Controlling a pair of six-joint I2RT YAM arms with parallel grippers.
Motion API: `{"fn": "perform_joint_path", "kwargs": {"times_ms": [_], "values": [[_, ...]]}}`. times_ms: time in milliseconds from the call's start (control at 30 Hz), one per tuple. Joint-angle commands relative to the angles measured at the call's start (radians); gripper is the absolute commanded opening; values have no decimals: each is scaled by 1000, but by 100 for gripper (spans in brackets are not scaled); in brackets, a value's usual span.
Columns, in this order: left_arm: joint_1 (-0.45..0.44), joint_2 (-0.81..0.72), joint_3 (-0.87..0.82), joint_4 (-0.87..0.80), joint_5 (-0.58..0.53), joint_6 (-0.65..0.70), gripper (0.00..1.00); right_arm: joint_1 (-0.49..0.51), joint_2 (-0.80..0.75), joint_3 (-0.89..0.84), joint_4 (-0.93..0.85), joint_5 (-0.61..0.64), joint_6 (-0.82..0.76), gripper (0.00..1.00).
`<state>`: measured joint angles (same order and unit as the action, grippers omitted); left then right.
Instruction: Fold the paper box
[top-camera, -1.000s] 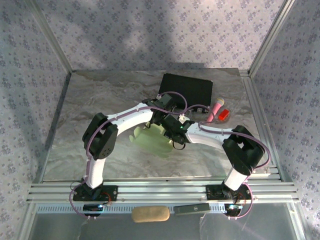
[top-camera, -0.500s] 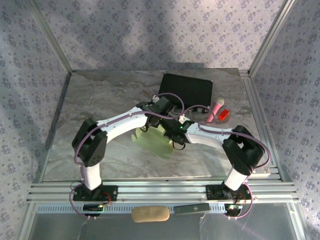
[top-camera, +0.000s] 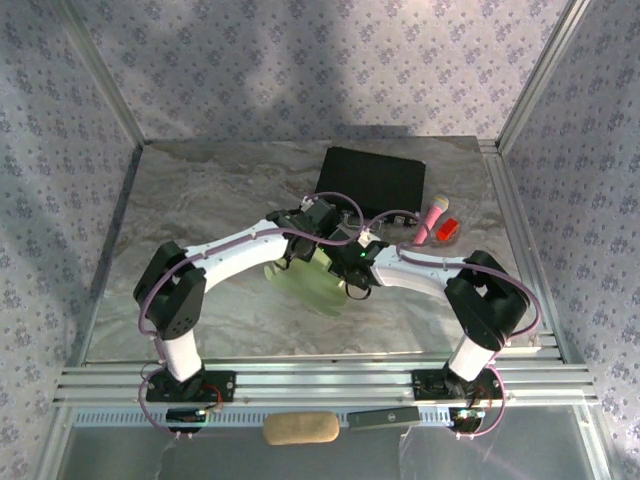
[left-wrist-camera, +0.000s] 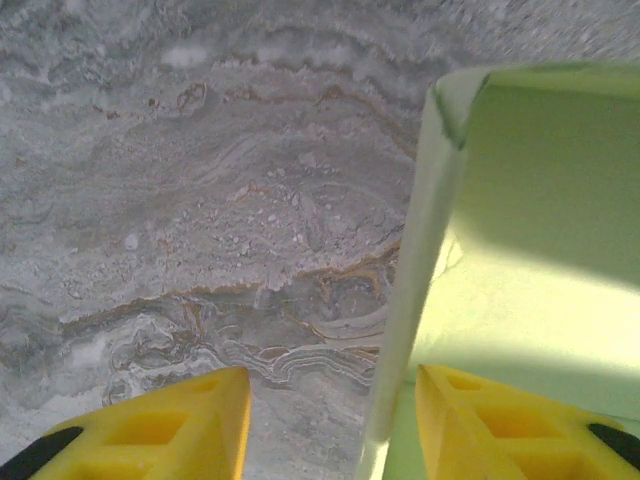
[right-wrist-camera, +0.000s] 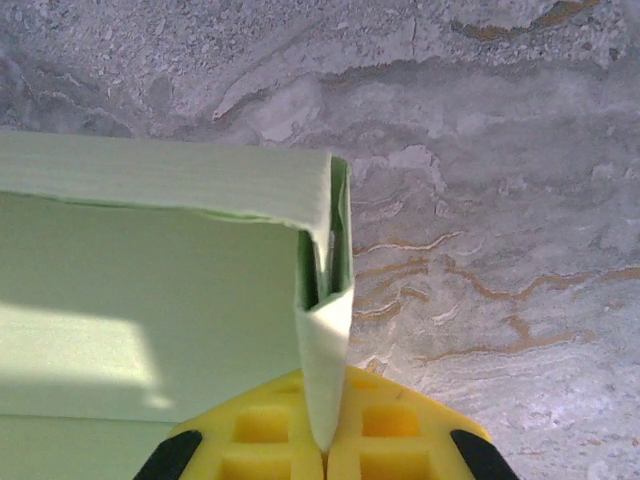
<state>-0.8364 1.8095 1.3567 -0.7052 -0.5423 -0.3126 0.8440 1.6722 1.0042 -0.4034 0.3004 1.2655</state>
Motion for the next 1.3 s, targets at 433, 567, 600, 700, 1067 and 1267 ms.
{"fn": "perform_joint_path", "kwargs": {"times_ms": [433, 567, 600, 700, 1067, 1267], "values": [[15, 90, -3, 60, -54, -8, 27, -3, 5, -7, -50, 23, 12, 0], [11, 94, -15, 70, -64, -17, 18, -5, 3, -7, -52, 22, 14, 0], [10, 95, -19, 72, -66, -18, 18, -3, 3, -6, -50, 22, 16, 0], [8, 90, -27, 76, -71, -23, 19, -3, 3, -4, -51, 22, 16, 0], [-2, 83, -36, 81, -75, -37, 10, -5, 6, 1, -58, 22, 16, 0], [-15, 15, -44, 75, -39, -54, 46, -8, 14, 8, -63, 20, 22, 0]]}}
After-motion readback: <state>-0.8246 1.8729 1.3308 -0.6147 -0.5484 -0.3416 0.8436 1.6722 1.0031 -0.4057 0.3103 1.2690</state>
